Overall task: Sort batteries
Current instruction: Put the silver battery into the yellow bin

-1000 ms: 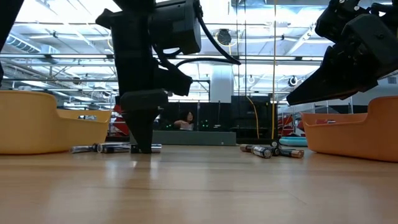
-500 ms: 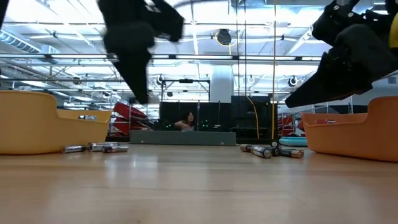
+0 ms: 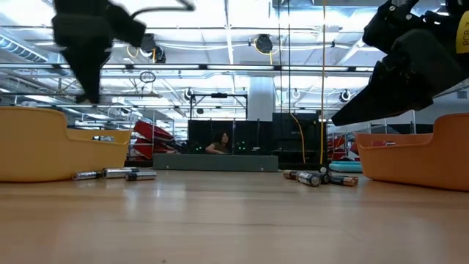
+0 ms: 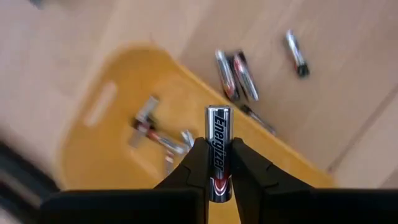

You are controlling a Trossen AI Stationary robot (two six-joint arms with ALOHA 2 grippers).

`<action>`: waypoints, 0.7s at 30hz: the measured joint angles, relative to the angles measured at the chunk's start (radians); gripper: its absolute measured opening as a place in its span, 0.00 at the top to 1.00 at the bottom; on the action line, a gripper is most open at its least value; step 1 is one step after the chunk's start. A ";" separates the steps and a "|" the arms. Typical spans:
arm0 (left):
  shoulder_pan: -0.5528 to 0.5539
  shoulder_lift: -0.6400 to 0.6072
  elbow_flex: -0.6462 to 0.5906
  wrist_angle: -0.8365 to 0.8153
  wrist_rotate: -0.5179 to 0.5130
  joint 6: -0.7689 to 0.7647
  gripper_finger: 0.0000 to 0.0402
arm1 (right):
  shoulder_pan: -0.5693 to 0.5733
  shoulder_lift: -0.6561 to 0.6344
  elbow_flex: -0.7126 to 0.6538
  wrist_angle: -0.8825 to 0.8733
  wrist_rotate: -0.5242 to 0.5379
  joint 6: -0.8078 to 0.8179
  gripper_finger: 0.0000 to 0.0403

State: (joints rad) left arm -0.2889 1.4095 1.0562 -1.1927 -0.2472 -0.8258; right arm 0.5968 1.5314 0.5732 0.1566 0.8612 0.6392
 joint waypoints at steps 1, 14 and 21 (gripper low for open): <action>0.010 -0.024 -0.046 0.033 0.037 -0.007 0.89 | -0.003 0.000 0.000 0.000 -0.002 0.000 0.79; 0.082 -0.070 -0.335 0.241 0.194 -0.075 0.83 | -0.028 0.000 0.000 0.081 -0.073 -0.056 0.79; 0.085 -0.070 -0.335 0.244 0.158 -0.078 0.55 | -0.046 0.004 0.000 0.131 -0.153 -0.084 0.79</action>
State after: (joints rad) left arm -0.2039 1.3396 0.7216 -0.9485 -0.0891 -0.9043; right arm 0.5507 1.5352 0.5732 0.2875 0.7082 0.5552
